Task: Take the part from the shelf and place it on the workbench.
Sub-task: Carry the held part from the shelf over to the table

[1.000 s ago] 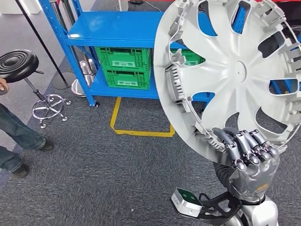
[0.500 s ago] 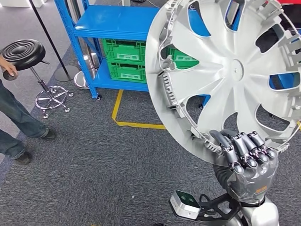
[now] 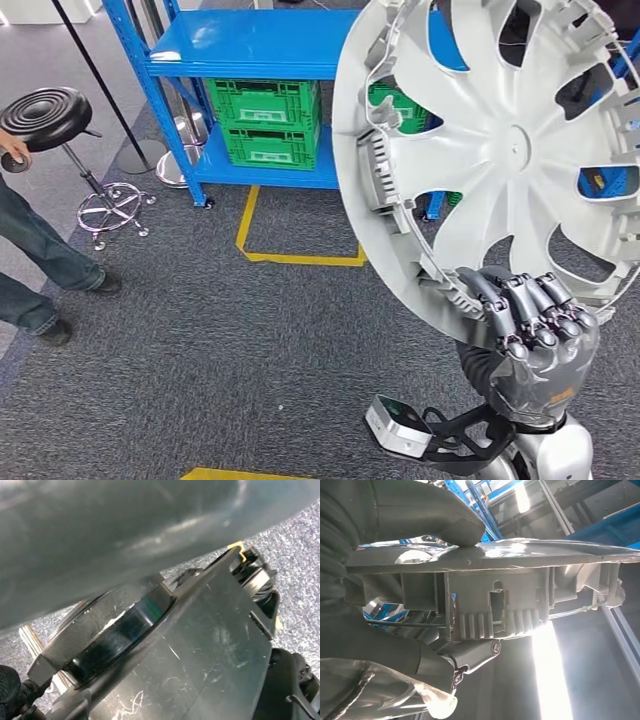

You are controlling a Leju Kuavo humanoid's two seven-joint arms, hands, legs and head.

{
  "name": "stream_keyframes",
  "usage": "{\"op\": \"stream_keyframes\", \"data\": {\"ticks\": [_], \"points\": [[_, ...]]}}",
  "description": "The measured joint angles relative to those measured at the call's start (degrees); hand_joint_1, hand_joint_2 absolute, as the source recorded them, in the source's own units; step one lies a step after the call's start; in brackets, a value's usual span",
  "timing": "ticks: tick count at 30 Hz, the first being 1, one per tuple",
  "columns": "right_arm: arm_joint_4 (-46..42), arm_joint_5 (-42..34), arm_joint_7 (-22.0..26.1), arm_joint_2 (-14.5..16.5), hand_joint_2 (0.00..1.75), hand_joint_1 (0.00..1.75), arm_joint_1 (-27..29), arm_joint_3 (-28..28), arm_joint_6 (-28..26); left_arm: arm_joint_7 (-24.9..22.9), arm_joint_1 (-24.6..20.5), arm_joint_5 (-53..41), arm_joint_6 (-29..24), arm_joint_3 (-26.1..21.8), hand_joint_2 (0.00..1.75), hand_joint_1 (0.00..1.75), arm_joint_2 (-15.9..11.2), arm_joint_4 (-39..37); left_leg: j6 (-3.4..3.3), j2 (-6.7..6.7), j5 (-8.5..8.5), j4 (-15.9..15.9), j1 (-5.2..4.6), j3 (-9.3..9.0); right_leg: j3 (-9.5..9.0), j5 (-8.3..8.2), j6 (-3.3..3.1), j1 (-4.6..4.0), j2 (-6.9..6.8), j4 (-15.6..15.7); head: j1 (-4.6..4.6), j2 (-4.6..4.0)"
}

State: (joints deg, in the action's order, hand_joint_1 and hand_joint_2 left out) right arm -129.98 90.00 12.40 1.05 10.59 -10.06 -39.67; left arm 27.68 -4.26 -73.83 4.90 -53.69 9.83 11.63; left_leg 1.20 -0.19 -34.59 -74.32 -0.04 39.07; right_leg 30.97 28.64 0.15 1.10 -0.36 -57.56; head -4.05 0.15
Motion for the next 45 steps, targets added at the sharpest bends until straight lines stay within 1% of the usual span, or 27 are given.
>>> {"op": "stream_keyframes", "data": {"ticks": [1, 2, 3, 4, 5, 6, 7, 9, 10, 11, 13, 14, 16, 18, 23, 27, 35, 38, 41, 43, 44, 45], "points": [[0.0, 0.0, 0.0, 0.0, 1.75, 1.75, 0.0, 0.1, 0.0, 0.0, 0.0, 0.0, 0.0, 0.0, 0.0, 0.0, 0.0, 0.0, -0.12, 0.0, 1.12, 1.4, 0.01, -1.05, 0.15, -0.1, 0.04, -0.01, 0.02, -0.1, 0.0, 0.0], [0.0, 0.0, -0.1, 0.0, 1.75, 1.75, 0.0, 0.1, 0.0, 0.0, 0.0, -0.1, 0.0, 0.0, 0.0, 0.0, 0.0, 0.0, -0.35, 0.01, 3.01, 4.8, 0.0, -3.03, 0.21, -0.18, 0.11, -0.02, 0.05, -0.1, 0.0, 0.0], [0.0, 0.0, -0.3, 0.0, 1.75, 1.75, -0.1, 0.2, 0.0, 0.0, -0.1, -0.1, 0.0, 0.0, 0.0, 0.0, 0.0, 0.0, -0.67, 0.04, 4.73, 9.0, -0.06, -5.32, 0.23, -0.26, 0.2, -0.02, 0.07, -0.1, -0.01, 0.0], [0.0, 0.0, -0.4, 0.0, 1.75, 1.75, -0.1, 0.2, 0.0, 0.0, -0.1, -0.1, 0.0, 0.0, 0.0, 0.0, 0.0, 0.0, -1.0, 0.08, 5.94, 12.7, -0.17, -7.24, 0.33, -0.36, 0.39, -0.12, 0.09, -0.2, -0.01, 0.0], [-0.1, 0.0, -0.5, 0.0, 1.75, 1.75, -0.2, 0.2, 0.0, 0.0, -0.2, -0.1, 0.0, 0.0, 0.0, 0.0, 0.0, 0.0, -1.3, 0.12, 6.48, 15.2, -0.31, -8.39, 0.54, -0.52, 0.67, -0.16, 0.09, -0.2, -0.02, 0.0], [-0.1, 0.0, -0.5, 0.0, 1.75, 1.75, -0.3, 0.3, 0.0, 0.0, -0.2, -0.1, 0.0, 0.0, 0.0, 0.0, 0.0, 0.0, -1.53, 0.16, 6.46, 16.4, -0.43, -8.75, 0.81, -0.71, 0.99, -0.2, 0.09, -0.3, -0.04, 0.0], [-0.1, 0.0, -0.6, 0.0, 1.75, 1.75, -0.3, 0.3, 0.0, 0.0, -0.2, -0.1, 0.0, 0.0, 0.0, 0.0, 0.0, 0.0, -1.73, 0.16, 6.46, 16.6, -0.53, -8.64, 1.04, -0.93, 1.37, -0.24, 0.09, -0.3, -0.04, 0.0], [-0.2, 0.0, -0.6, 0.0, 1.75, 1.75, -0.4, 0.3, 0.0, 0.0, -0.1, -0.1, 0.1, 0.0, 0.0, 0.0, 0.0, 0.0, -2.22, 0.12, 6.82, 17.1, -0.43, -8.44, 1.36, -0.94, 1.97, -0.18, 0.11, -0.2, -0.09, 0.0], [-0.2, 0.0, -0.5, 0.0, 1.75, 1.75, -0.4, 0.4, 0.0, 0.0, -0.1, -0.1, 0.1, 0.0, 0.0, 0.0, 0.0, 0.0, -2.26, 0.15, 6.97, 17.3, -0.4, -8.42, 1.46, -1.07, 1.7, -0.2, 0.15, 0.0, -0.19, 0.0], [-0.2, 0.0, -0.5, 0.0, 1.75, 1.75, -0.4, 0.4, 0.0, 0.0, -0.1, -0.1, 0.1, 0.0, 0.0, 0.0, 0.1, 0.0, -2.25, 0.19, 7.09, 17.5, -0.41, -8.4, 1.57, -0.93, 1.15, -0.2, 0.2, 0.2, -0.27, 0.0], [-0.3, 0.0, -0.2, 0.0, 1.75, 1.75, -0.4, 0.6, 0.0, 0.0, -0.1, -0.1, 0.1, 0.0, 0.0, 0.0, 0.2, 0.0, -2.03, 0.31, 7.06, 17.4, -0.62, -8.31, 1.57, -1.33, 0.17, -0.18, 0.27, 0.6, -0.4, 0.0], [-0.3, 0.0, -0.1, 0.0, 1.75, 1.75, -0.3, 0.7, 0.0, 0.0, 0.0, -0.1, 0.1, 0.0, 0.0, 0.0, 0.2, 0.0, -2.16, 0.31, 7.14, 17.4, -0.69, -8.24, 1.42, -1.4, 0.25, -0.12, 0.29, 0.7, -0.37, 0.0], [-0.3, 0.0, 0.0, 0.0, 1.75, 1.75, -0.3, 0.8, 0.0, 0.0, 0.0, -0.1, 0.1, 0.0, 0.0, 0.0, 0.2, 0.0, -2.46, 0.3, 7.36, 17.4, -0.79, -8.03, 1.18, -1.96, 0.94, -0.02, 0.32, 0.9, -0.37, 0.0], [-0.3, 0.0, 0.1, 0.0, 1.75, 1.75, -0.3, 0.9, 0.0, 0.0, 0.0, -0.1, 0.1, 0.0, 0.0, 0.0, 0.2, 0.0, -2.68, 0.3, 7.53, 17.3, -0.86, -7.86, 1.13, -2.21, 1.33, 0.04, 0.31, 1.0, -0.36, 0.0], [-0.3, 0.0, 0.1, 0.0, 1.75, 1.75, -0.2, 1.1, 0.0, 0.0, 0.0, -0.1, 0.1, 0.0, 0.0, 0.0, 0.2, 0.0, -2.81, 0.3, 7.63, 17.3, -0.91, -7.74, 1.23, -2.42, 1.71, 0.09, 0.29, 1.1, -0.34, 0.0], [-0.3, 0.0, 0.1, 0.0, 1.75, 1.75, -0.2, 1.2, 0.0, 0.0, 0.0, -0.1, 0.1, 0.0, 0.0, 0.0, 0.2, 0.0, -2.75, 0.3, 7.73, 17.3, -0.9, -7.65, 1.39, -2.5, 1.87, 0.09, 0.3, 1.1, -0.33, 0.0], [-0.3, 0.0, 0.2, 0.0, 1.75, 1.75, -0.2, 1.2, 0.0, 0.0, 0.0, -0.1, 0.1, 0.0, 0.0, 0.0, 0.2, 0.0, -2.49, 0.3, 7.93, 17.3, -0.83, -7.42, 1.75, -2.53, 1.88, 0.05, 0.3, 0.9, -0.32, 0.0], [-0.3, 0.0, -0.7, 0.0, 1.75, 1.75, -0.2, 1.2, 0.0, 0.0, 0.1, -0.1, 0.1, 0.0, 0.0, 0.0, 0.2, 0.0, -2.5, 0.3, 7.93, 17.2, -0.86, -7.37, 1.78, -2.57, 1.91, 0.08, 0.29, 0.9, -0.33, 0.0], [-0.3, 0.0, -2.2, 0.0, 1.75, 1.75, -0.3, 1.2, 0.0, 0.0, 0.0, -0.1, 0.1, 0.0, 0.0, 0.0, 0.1, 0.0, -3.0, 0.34, 7.94, 16.9, -1.09, -7.18, 1.78, -2.93, 2.44, 0.29, 0.29, 1.1, -0.3, 0.0], [-0.4, 0.0, -2.9, 0.0, 1.75, 1.75, -0.3, 1.1, 0.0, 0.0, 0.0, -0.1, 0.1, 0.0, 0.0, 0.0, 0.1, 0.0, -3.51, 0.1, 8.5, 17.7, -0.89, -7.37, 2.03, -2.82, 2.82, 0.28, 0.38, 1.1, -0.32, 0.0], [-0.5, 0.0, -3.1, 0.0, 1.75, 1.75, -0.3, 1.1, 0.0, 0.0, 0.0, -0.1, 0.1, 0.0, 0.0, 0.0, 0.1, 0.0, -3.77, -0.13, 8.85, 18.2, -0.73, -7.46, 2.54, -2.02, 2.92, 0.24, 0.41, 0.2, -0.37, 0.0], [-0.6, 0.0, -3.3, 0.0, 1.75, 1.75, -0.3, 1.1, 0.0, 0.0, 0.0, -0.1, 0.1, 0.0, 0.0, 0.0, 0.2, 0.0, -3.98, -0.43, 9.18, 18.7, -0.57, -7.52, 3.53, -0.58, 2.96, 0.2, 0.42, -1.8, -0.43, 0.0]]}}
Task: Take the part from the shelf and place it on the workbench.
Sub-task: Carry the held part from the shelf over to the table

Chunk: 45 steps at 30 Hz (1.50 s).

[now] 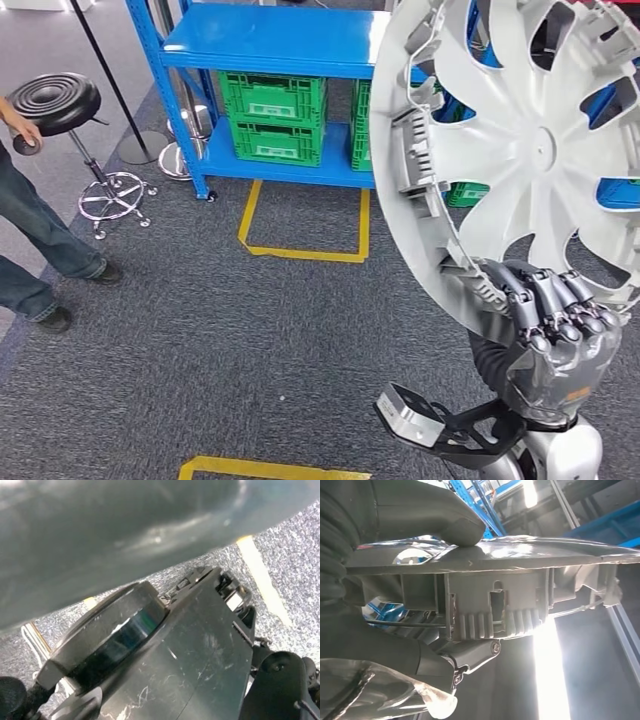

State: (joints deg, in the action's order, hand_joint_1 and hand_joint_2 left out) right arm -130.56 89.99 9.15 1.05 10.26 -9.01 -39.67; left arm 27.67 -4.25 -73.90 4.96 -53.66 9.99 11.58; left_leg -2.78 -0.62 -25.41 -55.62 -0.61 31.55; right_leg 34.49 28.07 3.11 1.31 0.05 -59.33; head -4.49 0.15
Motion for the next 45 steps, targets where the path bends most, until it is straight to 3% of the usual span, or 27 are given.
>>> {"op": "stream_keyframes", "data": {"ticks": [3, 4, 5, 6, 8, 10, 13, 15, 17, 18, 19, 20, 21, 22, 24, 26, 28, 30, 32, 33, 35, 36, 38, 40, 41, 43, 45], "points": [[-0.1, 0.0, 0.2, 0.0, 1.75, 1.75, 0.0, 0.0, 0.0, 0.0, 0.0, 0.0, 0.0, 0.0, 0.0, 0.0, 0.1, 0.0, -0.17, -1.04, 0.21, 0.2, 0.02, 0.3, 4.86, 5.68, 0.21, 0.01, -0.03, -11.3, -0.08, 0.0], [-0.1, 0.0, 0.3, 0.0, 1.75, 1.75, 0.0, 0.0, 0.0, 0.0, 0.0, 0.0, 0.0, 0.0, 0.0, 0.0, 0.1, 0.0, -0.13, -1.45, 0.19, 0.1, 0.02, 0.37, 5.72, 6.32, 0.33, 0.04, -0.07, -13.6, -0.06, 0.0], [-0.1, 0.0, 0.4, 0.0, 1.75, 1.75, 0.0, 0.0, 0.0, 0.0, 0.0, 0.0, 0.0, 0.0, 0.0, 0.0, 0.1, 0.0, -0.02, -1.85, 0.14, 0.0, 0.07, 0.41, 5.44, 5.8, 0.44, 0.1, -0.17, -13.7, -0.06, 0.0], [-0.2, 0.0, 0.5, -0.1, 1.75, 1.75, 0.0, 0.0, 0.0, 0.0, 0.0, -0.1, 0.0, 0.0, 0.0, 0.0, 0.2, 0.0, 0.18, -2.25, 0.02, -0.3, 0.19, 0.44, 3.93, 4.3, 0.53, 0.19, -0.45, -11.2, -0.08, 0.0], [-0.2, 0.0, 0.6, -0.2, 1.75, 1.75, 0.0, 0.0, 0.0, 0.0, 0.0, -0.2, 0.0, 0.0, 0.0, 0.0, 0.2, 0.0, 0.96, -2.94, -0.48, -1.1, 0.24, 0.51, -0.59, 1.36, 0.65, 0.19, -2.54, -3.1, -0.16, 0.0], [-0.3, 0.0, 0.7, -0.2, 1.75, 1.75, -0.1, -0.1, 0.0, 0.0, 0.0, -0.2, 0.0, 0.0, 0.0, 0.0, 0.1, 0.0, 1.76, -3.57, -0.97, -1.9, 0.0, 0.61, -3.06, 0.6, 0.06, 0.02, -3.99, 1.2, -0.15, 0.0], [-0.5, 0.0, 0.7, -0.3, 1.75, 1.75, -0.1, -0.2, 0.0, 0.0, 0.0, -0.2, 0.0, 0.0, 0.0, 0.0, 0.0, 0.0, 2.44, -4.56, -1.24, -2.5, 0.04, 0.71, -2.73, 0.44, -1.29, -0.04, -2.51, 1.1, -0.03, 0.0], [-0.5, 0.0, 0.6, -0.3, 1.75, 1.75, -0.1, -0.3, 0.0, 0.0, 0.0, -0.2, 0.0, 0.0, 0.0, 0.0, 0.0, 0.0, 3.05, -3.05, -3.34, -4.8, 0.39, 1.52, -2.39, 0.04, -1.98, 0.1, -1.35, 1.1, 0.02, 0.0], [-0.6, 0.0, 0.7, -0.3, 1.75, 1.75, -0.2, -0.4, 0.0, 0.0, 0.1, -0.2, 0.0, 0.0, 0.0, 0.0, 0.0, 0.0, 3.54, -0.71, -7.49, -11.4, 0.68, 4.07, -1.98, -0.29, -2.5, 0.12, -0.14, 1.1, 0.13, 0.0], [-0.6, 0.0, 0.8, -0.3, 1.75, 1.75, -0.2, -0.4, 0.0, 0.0, 0.2, -0.2, 0.0, 0.0, 0.0, 0.0, 0.0, 0.0, 3.6, -0.18, -9.29, -15.4, 0.73, 5.65, -1.76, -0.43, -2.66, 0.05, 0.57, 1.1, 0.16, 0.0], [-0.6, 0.0, 0.9, -0.3, 1.75, 1.75, -0.2, -0.4, 0.0, 0.0, 0.2, -0.3, 0.0, 0.0, 0.0, 0.0, 0.0, 0.0, 3.56, 0.05, -10.16, -18.1, 0.74, 6.73, -1.6, -0.54, -2.76, -0.03, 1.31, 1.1, 0.17, 0.0], [-0.6, 0.0, 1.0, -0.3, 1.75, 1.75, -0.2, -0.4, 0.0, 0.0, 0.2, -0.3, 0.0, 0.0, 0.0, 0.0, 0.0, 0.0, 3.39, 0.18, -9.91, -18.9, 0.73, 6.98, -1.51, -0.64, -2.81, -0.13, 2.07, 1.1, 0.18, 0.0], [-0.6, 0.0, 1.1, -0.3, 1.75, 1.75, -0.2, -0.4, 0.0, 0.0, 0.3, -0.3, 0.0, 0.0, 0.0, 0.0, 0.0, 0.0, 3.11, 0.39, -8.58, -17.5, 0.7, 6.21, -1.49, -0.73, -2.81, -0.23, 2.86, 1.1, 0.17, 0.0], [-0.6, 0.0, 1.1, -0.3, 1.75, 1.75, -0.2, -0.4, 0.0, 0.0, 0.2, -0.3, 0.0, 0.0, 0.0, 0.0, 0.0, 0.0, 2.68, 1.02, -6.46, -14.0, 0.66, 4.53, -1.52, -0.8, -2.78, -0.33, 3.6, 1.1, 0.17, 0.0], [-0.6, 0.0, 1.4, -0.3, 1.75, 1.75, -0.3, -0.4, 0.0, 0.0, 0.2, -0.3, 0.0, 0.0, 0.0, 0.0, 0.0, 0.0, 1.57, 3.85, -3.2, -6.3, 0.67, 0.95, -1.44, -0.99, -2.56, -0.38, 5.03, 1.1, 0.12, 0.0], [-0.7, 0.0, 1.6, -0.3, 1.75, 1.75, -0.4, -0.4, 0.0, 0.0, 0.2, -0.3, 0.0, 0.0, 0.0, 0.0, -0.1, 0.0, 0.97, 5.55, -2.59, -2.8, 0.62, -0.59, -0.99, -1.32, -2.01, -0.17, 6.29, 1.1, 0.26, 0.0], [-0.8, 0.0, 1.8, -0.3, 1.75, 1.75, -0.4, -0.4, 0.0, 0.0, 0.2, -0.3, 0.0, 0.0, 0.0, 0.0, -0.1, 0.0, 1.08, 4.43, -2.46, -2.0, 0.67, -0.76, -0.39, -1.78, -1.2, 0.02, 7.51, 1.3, 0.46, 0.0], [-1.0, 0.0, 2.1, -0.3, 1.75, 1.75, -0.3, -0.4, 0.0, 0.0, 0.0, -0.4, 0.0, 0.0, 0.0, 0.0, 0.1, 0.0, 1.11, 2.89, -1.76, -0.8, 0.95, -0.96, 0.82, -0.78, -0.65, -0.2, 5.84, -0.1, 0.27, 0.0], [-1.1, 0.0, 2.6, -0.3, 1.75, 1.75, -0.4, -0.5, 0.0, 0.0, 0.0, -0.4, 0.0, 0.0, 0.0, 0.0, 0.2, 0.0, 0.98, 1.18, -1.29, -0.2, 0.94, -0.93, 3.54, 2.72, -0.31, -0.43, 2.14, -5.9, -0.15, 0.0], [-1.1, 0.0, 2.9, -0.3, 1.75, 1.75, -0.5, -0.5, 0.0, 0.0, 0.1, -0.4, 0.0, 0.0, 0.0, 0.0, 0.3, 0.0, 0.91, 0.28, -1.23, -0.2, 0.83, -0.79, 5.14, 4.67, -0.12, -0.42, 0.99, -9.7, -0.29, 0.0], [-1.1, 0.1, 3.3, -0.3, 1.75, 1.75, -0.4, -0.5, 0.0, 0.0, 0.3, -0.4, 0.0, 0.0, 0.0, 0.0, 0.3, 0.0, 0.9, -1.48, -1.22, -0.3, 0.67, -0.59, 6.49, 6.22, 0.19, -0.36, 0.19, -14.0, -0.33, 0.0], [-1.1, 0.1, 3.4, -0.3, 1.75, 1.75, -0.4, -0.5, 0.0, 0.0, 0.2, -0.4, 0.0, 0.0, 0.0, 0.0, 0.3, 0.0, 0.91, -2.3, -1.22, -0.4, 0.63, -0.54, 5.42, 5.4, 0.25, -0.34, -0.05, -12.8, -0.33, 0.0], [-1.1, 0.0, 3.4, -0.3, 1.75, 1.75, -0.4, -0.5, 0.0, 0.0, 0.1, -0.4, 0.0, 0.0, 0.0, 0.0, 0.3, 0.0, 1.06, -3.68, -1.31, -0.6, 0.57, -0.52, 0.35, 2.43, 0.08, -0.4, -1.67, -4.8, -0.34, 0.0], [-1.2, 0.0, 3.4, -0.3, 1.75, 1.75, -0.4, -0.5, 0.0, 0.0, 0.0, -0.4, 0.0, 0.0, 0.0, 0.0, 0.4, 0.0, 1.55, -4.64, -1.48, -1.0, 0.32, -0.5, -3.47, 0.83, -0.59, -0.6, -3.36, 1.7, -0.28, 0.01], [-1.2, 0.0, 3.4, -0.3, 1.75, 1.75, -0.4, -0.5, 0.0, 0.0, 0.0, -0.4, 0.0, 0.0, 0.0, 0.0, 0.4, 0.0, 1.85, -5.05, -1.51, -1.1, 0.22, -0.53, -3.9, 0.79, -0.99, -0.71, -3.64, 2.7, -0.23, 0.01], [-1.3, 0.0, 3.4, -0.3, 1.75, 1.75, -0.3, -0.5, 0.0, 0.0, -0.1, -0.4, 0.0, 0.0, 0.0, 0.0, 0.4, 0.0, 2.46, -5.93, -1.48, -1.1, 0.16, -0.72, -3.5, 0.44, -1.69, -0.71, -2.54, 2.6, -0.17, 0.01], [-1.4, 0.0, 3.6, -0.3, 1.75, 1.75, -0.3, -0.5, 0.0, 0.0, -0.2, -0.4, 0.0, 0.0, 0.0, 0.0, 0.4, 0.0, 3.19, -4.69, -2.78, -2.4, 0.34, -0.4, -3.48, -0.14, -2.41, -0.41, -1.44, 2.8, -0.1, 0.0]]}}
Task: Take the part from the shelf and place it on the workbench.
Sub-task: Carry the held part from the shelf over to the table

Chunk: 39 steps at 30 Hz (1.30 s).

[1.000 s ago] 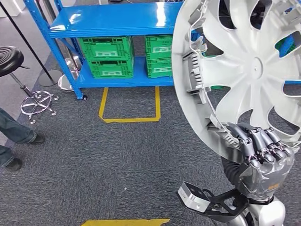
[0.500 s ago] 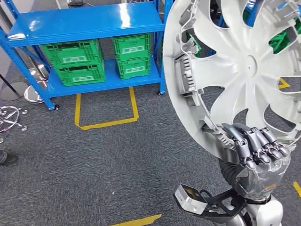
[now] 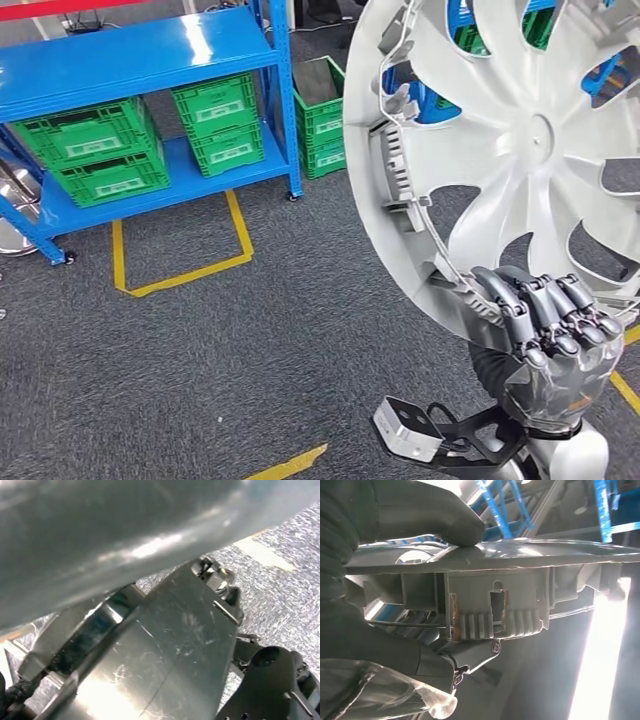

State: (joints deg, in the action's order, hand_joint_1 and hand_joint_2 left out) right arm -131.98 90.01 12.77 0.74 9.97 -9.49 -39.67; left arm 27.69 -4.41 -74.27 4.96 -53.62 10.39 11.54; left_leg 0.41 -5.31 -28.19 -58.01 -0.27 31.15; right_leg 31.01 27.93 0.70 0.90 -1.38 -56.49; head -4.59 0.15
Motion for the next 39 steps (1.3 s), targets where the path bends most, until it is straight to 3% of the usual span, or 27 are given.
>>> {"op": "stream_keyframes", "data": {"ticks": [1, 3, 4, 5, 6, 7, 9, 11, 14, 18, 19, 21, 22, 23, 26, 28, 30, 32, 34, 36, 37, 38, 39], "points": [[0.0, 0.0, 0.1, 0.0, 1.75, 1.75, 0.0, 0.0, 0.0, 0.0, 0.0, 0.0, 0.0, 0.0, 0.0, 0.0, 0.0, 0.0, 0.35, 1.45, -1.71, -2.3, 0.16, 0.85, -0.01, -0.34, -0.34, 0.17, 0.58, 0.1, 0.08, 0.0], [-0.1, 0.0, 0.2, 0.0, 1.75, 1.75, 0.0, 0.0, 0.0, 0.0, 0.1, 0.0, 0.0, 0.0, 0.0, 0.0, 0.0, 0.0, 0.82, 4.25, -6.13, -10.0, 0.49, 3.92, 0.28, -0.82, -0.68, 0.28, 1.81, 0.1, 0.2, 0.0], [-0.1, 0.0, 0.3, 0.0, 1.75, 1.75, 0.0, 0.0, 0.0, 0.0, 0.2, 0.0, 0.0, 0.0, 0.0, 0.0, 0.0, 0.0, 0.92, 4.72, -7.63, -13.6, 0.56, 5.4, 0.5, -0.95, -0.69, 0.27, 2.53, 0.1, 0.22, 0.0], [-0.1, 0.0, 0.4, 0.0, 1.75, 1.75, 0.0, 0.0, 0.0, 0.0, 0.3, 0.0, 0.0, 0.0, 0.0, 0.0, 0.0, 0.0, 0.95, 4.9, -8.0, -15.6, 0.59, 6.16, 0.67, -1.07, -0.65, 0.27, 3.3, 0.0, 0.22, 0.0], [-0.1, 0.0, 0.5, 0.0, 1.75, 1.75, 0.0, 0.0, 0.0, 0.0, 0.3, 0.0, 0.0, 0.0, 0.0, 0.0, 0.0, 0.0, 0.9, 5.03, -7.16, -15.2, 0.62, 5.89, 0.79, -1.18, -0.57, 0.26, 4.11, -0.1, 0.23, 0.0], [-0.1, 0.0, 0.6, 0.0, 1.75, 1.75, 0.1, 0.0, 0.0, 0.0, 0.3, 0.0, 0.0, 0.0, 0.0, 0.0, 0.0, 0.0, 0.77, 5.33, -5.36, -12.6, 0.66, 4.61, 0.86, -1.27, -0.48, 0.27, 4.91, -0.1, 0.23, 0.0], [-0.1, 0.0, 1.2, 0.0, 1.75, 1.75, 0.0, 0.0, 0.0, 0.0, 0.3, 0.0, 0.0, 0.0, 0.0, 0.0, -0.1, 0.0, 0.33, 7.7, -1.45, -4.3, 0.85, 0.65, 1.02, -1.42, -0.18, 0.23, 6.4, -0.3, 0.22, 0.0], [-0.1, 0.0, 1.8, 0.0, 1.75, 1.75, 0.0, 0.0, 0.0, 0.0, 0.3, 0.0, 0.0, 0.0, 0.0, 0.0, -0.1, 0.0, 0.0, 9.8, -0.06, 0.6, 0.94, -1.48, 1.51, -1.67, 0.42, 0.24, 7.74, -0.5, 0.19, 0.01], [-0.2, 0.0, 2.3, 0.0, 1.75, 1.75, 0.1, 0.0, 0.0, 0.0, 0.3, 0.0, 0.0, 0.0, 0.0, 0.0, -0.1, 0.0, -0.3, 9.27, -0.08, 1.1, 0.66, -1.53, 2.13, -2.17, 1.39, 0.57, 9.14, -0.3, 0.15, 0.0], [-0.2, 0.0, 2.4, 0.0, 1.75, 1.75, 0.2, 0.0, 0.0, 0.0, 0.3, 0.0, 0.0, 0.0, 0.0, 0.0, -0.1, 0.0, -0.54, 8.89, 0.09, 1.3, 0.67, -1.57, 2.43, -2.33, 1.66, 0.62, 9.48, -0.2, 0.16, 0.0], [-0.3, 0.0, 2.7, 0.0, 1.75, 1.75, 0.2, 0.0, 0.0, 0.0, 0.3, 0.0, 0.0, 0.0, 0.0, 0.0, -0.1, 0.0, -0.94, 7.81, 0.38, 1.5, 0.7, -1.45, 4.04, -0.57, 1.84, 0.55, 7.64, -3.3, 0.03, 0.0], [-0.3, 0.0, 4.0, 0.1, 1.75, 1.75, 0.2, 0.0, 0.0, 0.0, 0.5, 0.0, 0.3, 0.0, 0.0, 0.0, -0.2, 0.0, -1.71, 4.5, 0.98, 2.0, 0.72, -1.05, 8.2, 3.69, 2.34, 0.41, 3.77, -12.2, -0.24, 0.0], [-0.4, 0.0, 4.8, 0.1, 1.75, 1.75, 0.2, 0.0, 0.0, 0.0, 0.6, 0.0, 0.5, 0.0, 0.0, 0.0, -0.3, 0.0, -1.94, 2.75, 1.14, 2.1, 0.66, -0.82, 9.34, 5.28, 2.47, 0.35, 1.6, -15.7, -0.38, 0.0], [-0.4, 0.0, 5.4, 0.3, 1.75, 1.75, 0.3, 0.0, 0.0, 0.0, 0.6, 0.0, 0.7, 0.0, 0.0, 0.0, -0.3, 0.0, -1.88, 1.68, 1.12, 1.9, 0.64, -0.73, 8.27, 4.46, 2.55, 0.36, 1.2, -14.6, -0.38, 0.0], [-0.4, 0.0, 6.4, 0.8, 1.75, 1.75, 0.3, 0.3, 0.0, 0.1, 0.5, 0.0, 0.9, 0.0, 0.0, 0.0, -0.4, 0.0, -1.19, -0.18, 0.76, 1.3, 0.41, -0.68, 1.34, 0.79, 2.07, 0.17, -1.75, -3.3, -0.34, 0.0], [-0.4, 0.0, 6.9, 1.2, 1.75, 1.75, 0.4, 0.5, 0.0, 0.1, 0.5, 0.0, 1.0, 0.0, 0.0, 0.0, -0.5, 0.0, -0.48, -1.08, 0.67, 1.0, 0.14, -0.68, 0.17, 0.59, 1.29, -0.07, -2.23, -1.0, -0.22, 0.0], [-0.4, 0.0, 7.6, 1.6, 1.75, 1.75, 0.6, 1.0, 0.0, 0.1, 0.4, 0.0, 1.0, 0.0, 0.0, 0.0, -0.6, 0.0, 0.14, -1.84, 0.62, 1.0, 0.24, -0.79, 0.65, 0.19, 0.58, -0.03, -0.89, -1.0, -0.15, 0.0], [-0.4, 0.0, 8.1, 2.0, 1.75, 1.75, 0.9, 1.4, 0.0, 0.1, 0.3, -0.1, 1.0, 0.0, 0.0, 0.0, -0.6, 0.0, 0.79, 0.23, -1.23, -1.0, 0.53, -0.15, 0.92, -0.22, -0.14, 0.16, 0.26, -0.9, -0.03, 0.0], [-0.4, 0.0, 8.3, 2.4, 1.75, 1.75, 1.0, 1.5, 0.0, 0.0, 0.3, -0.1, 1.0, 0.0, 0.0, 0.0, -0.7, 0.0, 1.14, 3.61, -5.27, -7.4, 0.7, 2.46, 1.09, -0.61, -0.69, 0.22, 1.44, -0.8, 0.15, 0.0], [-0.3, 0.0, 8.3, 2.7, 1.75, 1.75, 1.1, 1.7, 0.0, 0.0, 0.5, -0.2, 1.0, 0.0, 0.0, 0.0, -0.7, 0.0, 1.04, 4.78, -8.13, -14.7, 0.68, 5.59, 1.43, -0.87, -0.93, 0.08, 2.97, -0.9, 0.21, 0.0], [-0.3, 0.0, 8.4, 2.8, 1.75, 1.75, 1.1, 1.7, 0.0, 0.0, 0.6, -0.2, 1.0, 0.0, 0.0, 0.0, -0.7, 0.0, 0.87, 4.95, -7.97, -16.1, 0.66, 6.19, 1.51, -0.96, -0.96, -0.03, 3.81, -0.9, 0.21, 0.0], [-0.3, 0.0, 8.4, 2.9, 1.75, 1.75, 1.2, 1.8, 0.0, 0.0, 0.7, -0.2, 1.0, 0.0, 0.0, 0.0, -0.7, 0.0, 0.58, 5.14, -6.64, -15.0, 0.61, 5.76, 1.53, -1.04, -0.95, -0.14, 4.68, -0.9, 0.21, 0.0], [-0.3, 0.0, 8.4, 2.9, 1.75, 1.75, 1.2, 1.9, 0.0, 0.0, 0.7, -0.2, 0.9, 0.0, 0.0, 0.0, -0.7, 0.0, 0.16, 5.61, -4.47, -11.9, 0.56, 4.39, 1.49, -1.1, -0.91, -0.26, 5.55, -0.9, 0.21, 0.0]]}}
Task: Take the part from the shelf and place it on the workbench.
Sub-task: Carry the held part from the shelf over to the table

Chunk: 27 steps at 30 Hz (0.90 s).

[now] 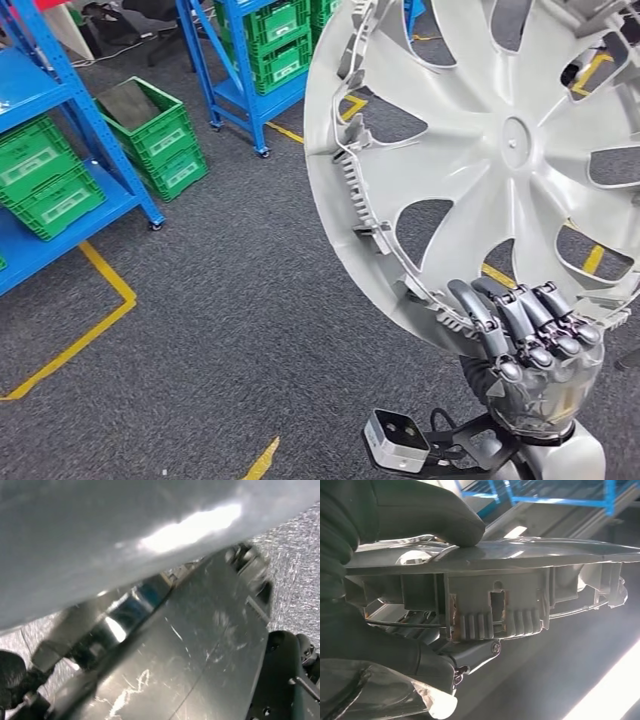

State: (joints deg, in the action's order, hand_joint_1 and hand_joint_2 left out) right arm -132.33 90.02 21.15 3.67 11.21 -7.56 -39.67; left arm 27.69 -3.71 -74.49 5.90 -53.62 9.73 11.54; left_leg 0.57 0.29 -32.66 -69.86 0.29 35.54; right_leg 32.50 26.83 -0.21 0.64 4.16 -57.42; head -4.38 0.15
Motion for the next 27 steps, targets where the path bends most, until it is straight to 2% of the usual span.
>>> {"op": "stream_keyframes", "data": {"ticks": [2, 3, 4, 5, 6, 7, 8, 10, 11, 12, 13, 14, 15, 17, 18, 19, 21, 22, 24, 26, 27], "points": [[0.0, 0.0, 0.0, 0.1, 1.75, 1.75, 0.0, 0.1, 0.0, 0.0, 0.0, 0.0, -0.1, 0.0, 0.0, 0.0, -0.2, 0.0, -1.27, 3.25, 3.94, 7.9, -0.09, -3.28, 0.11, -0.14, 0.19, -0.07, 1.48, -0.1, -0.06, 0.0], [0.0, 0.0, -0.1, 0.2, 1.75, 1.75, 0.0, 0.2, 0.0, 0.0, 0.0, -0.1, -0.1, 0.0, 0.0, 0.0, -0.3, 0.0, -1.77, 4.78, 4.8, 10.7, -0.17, -4.37, 0.39, -0.25, 0.43, 0.06, 2.17, -0.2, -0.02, 0.0], [0.0, 0.0, -0.1, 0.2, 1.75, 1.75, 0.0, 0.2, 0.0, 0.0, 0.0, -0.1, -0.1, 0.0, 0.0, 0.0, -0.4, 0.0, -2.11, 5.85, 4.98, 12.1, -0.25, -4.85, 0.76, -0.42, 0.78, 0.29, 2.89, -0.2, 0.07, 0.0], [0.0, 0.0, -0.1, 0.2, 1.75, 1.75, 0.0, 0.3, 0.0, -0.1, 0.0, -0.2, -0.1, 0.0, 0.0, 0.0, -0.4, -0.1, -2.23, 5.76, 4.87, 12.6, -0.31, -4.96, 1.12, -0.65, 1.23, 0.44, 3.67, -0.1, 0.19, 0.0], [0.0, 0.0, -0.1, 0.2, 1.75, 1.75, 0.1, 0.4, 0.0, -0.1, 0.0, -0.2, -0.1, 0.0, 0.0, 0.0, -0.3, -0.1, -2.13, 4.94, 4.96, 13.1, -0.27, -5.13, 1.55, -0.89, 1.66, 0.6, 4.41, 0.1, 0.33, 0.0], [0.0, 0.0, -0.1, 0.2, 1.75, 1.75, 0.2, 0.5, 0.0, -0.1, -0.1, -0.3, -0.1, 0.1, 0.0, 0.0, -0.2, -0.1, -2.06, 4.08, 5.24, 13.7, -0.13, -5.3, 1.94, -0.85, 1.99, 0.53, 3.98, 0.0, 0.32, 0.0], [0.0, 0.0, -0.1, 0.2, 1.75, 1.75, 0.3, 0.6, 0.0, -0.1, -0.2, -0.3, -0.1, 0.1, 0.0, 0.0, -0.1, -0.1, -2.05, 3.16, 5.56, 14.3, 0.01, -5.51, 2.64, -0.22, 2.26, 0.34, 2.59, -1.0, 0.15, 0.0], [0.0, 0.0, -0.1, 0.2, 1.75, 1.75, 0.4, 0.8, 0.0, -0.1, -0.2, -0.4, -0.1, 0.4, 0.0, 0.0, 0.2, -0.1, -2.06, 1.18, 5.92, 15.0, 0.1, -5.74, 5.35, 2.95, 2.69, 0.09, -1.64, -6.5, -0.27, 0.0], [0.0, 0.0, -0.1, 0.2, 1.75, 1.75, 0.3, 0.9, 0.0, -0.1, -0.1, -0.4, -0.1, 0.5, 0.0, 0.0, 0.3, -0.1, -2.1, 0.16, 5.9, 15.0, 0.04, -5.7, 7.18, 4.89, 2.93, 0.09, -2.98, -10.4, -0.42, 0.0], [0.0, 0.0, -0.1, 0.2, 1.75, 1.75, 0.4, 1.0, 0.0, -0.1, 0.0, -0.4, -0.1, 0.5, 0.0, 0.0, 0.3, -0.1, -2.08, -0.84, 5.85, 14.9, -0.01, -5.66, 8.71, 6.22, 3.14, 0.13, -3.61, -13.8, -0.45, 0.0], [0.0, 0.0, -0.1, 0.2, 1.75, 1.75, 0.5, 1.0, 0.0, -0.1, 0.0, -0.4, -0.1, 0.6, 0.0, 0.0, 0.3, -0.1, -2.04, -1.83, 5.77, 14.9, -0.04, -5.65, 9.36, 6.55, 3.3, 0.19, -3.93, -15.5, -0.45, 0.0], [0.0, 0.0, 0.0, 0.2, 1.75, 1.75, 0.6, 1.1, 0.0, -0.1, 0.0, -0.4, -0.1, 0.7, 0.0, 0.0, 0.3, -0.1, -1.96, -2.69, 5.69, 14.8, -0.04, -5.66, 8.85, 5.8, 3.4, 0.24, -4.17, -14.9, -0.46, 0.0], [0.0, 0.0, 0.0, 0.2, 1.75, 1.75, 0.8, 1.2, 0.0, -0.1, 0.0, -0.4, -0.1, 0.8, 0.0, 0.0, 0.4, -0.1, -1.85, -3.46, 5.58, 14.8, -0.04, -5.72, 7.08, 4.2, 3.43, 0.29, -4.57, -12.0, -0.46, 0.0], [0.0, 0.0, 0.0, 0.2, 1.75, 1.75, 1.0, 1.3, 0.0, -0.1, -0.2, -0.4, -0.1, 0.9, 0.0, 0.0, 0.5, -0.1, -1.38, -4.68, 5.22, 14.5, -0.24, -5.92, 2.11, 1.28, 3.15, 0.23, -6.84, -3.7, -0.44, 0.0], [0.0, 0.0, 0.0, 0.2, 1.75, 1.75, 1.0, 1.4, 0.0, -0.1, -0.2, -0.4, 0.0, 0.9, 0.0, 0.0, 0.5, -0.1, -1.09, -5.14, 5.04, 14.3, -0.39, -6.0, 0.42, 0.57, 2.75, 0.13, -7.69, -0.9, -0.38, 0.01], [0.0, 0.0, 0.0, 0.2, 1.75, 1.75, 1.1, 1.5, 0.0, -0.1, -0.2, -0.4, 0.0, 0.9, 0.0, 0.0, 0.5, -0.1, -0.79, -5.55, 4.93, 14.2, -0.54, -6.08, -0.35, 0.42, 2.29, 0.02, -8.22, 0.4, -0.32, 0.01], [0.0, 0.0, 0.0, 0.2, 1.75, 1.75, 1.2, 1.8, 0.0, -0.2, -0.2, -0.4, 0.0, 0.9, 0.0, 0.0, 0.5, -0.1, -0.25, -6.4, 4.83, 14.1, -0.59, -6.21, -0.14, 0.32, 1.37, -0.08, -7.18, 0.3, -0.23, 0.01], [0.0, 0.0, 0.1, 0.2, 1.75, 1.75, 1.4, 1.9, 0.0, -0.2, -0.3, -0.4, 0.1, 0.9, 0.0, 0.0, 0.5, -0.1, 0.07, -6.2, 4.52, 13.9, -0.5, -6.21, -0.03, 0.17, 1.02, 0.0, -6.6, 0.4, -0.22, 0.0], [0.0, 0.0, 0.1, 0.2, 1.75, 1.75, 1.6, 2.1, 0.0, -0.2, -0.3, -0.4, 0.1, 1.0, 0.0, 0.0, 0.6, -0.1, 0.59, -4.0, 2.18, 10.9, -0.22, -5.1, 0.08, -0.14, 0.33, 0.18, -5.43, 0.6, -0.1, 0.0], [0.0, 0.0, 0.1, 0.2, 1.75, 1.75, 1.7, 2.1, 0.0, -0.2, -0.1, -0.4, 0.1, 1.0, 0.0, 0.0, 0.6, -0.1, 0.78, -1.43, -1.76, 3.5, -0.06, -1.9, 0.23, -0.3, -0.06, 0.1, -4.16, 0.6, 0.0, 0.0], [0.0, 0.0, 0.1, 0.2, 1.75, 1.75, 1.7, 2.1, 0.0, -0.2, 0.0, -0.4, 0.1, 1.0, 0.0, 0.0, 0.6, -0.1, 0.76, -0.95, -3.21, -0.3, -0.06, -0.08, 0.3, -0.35, -0.14, -0.02, -3.39, 0.5, -0.01, 0.0]]}}
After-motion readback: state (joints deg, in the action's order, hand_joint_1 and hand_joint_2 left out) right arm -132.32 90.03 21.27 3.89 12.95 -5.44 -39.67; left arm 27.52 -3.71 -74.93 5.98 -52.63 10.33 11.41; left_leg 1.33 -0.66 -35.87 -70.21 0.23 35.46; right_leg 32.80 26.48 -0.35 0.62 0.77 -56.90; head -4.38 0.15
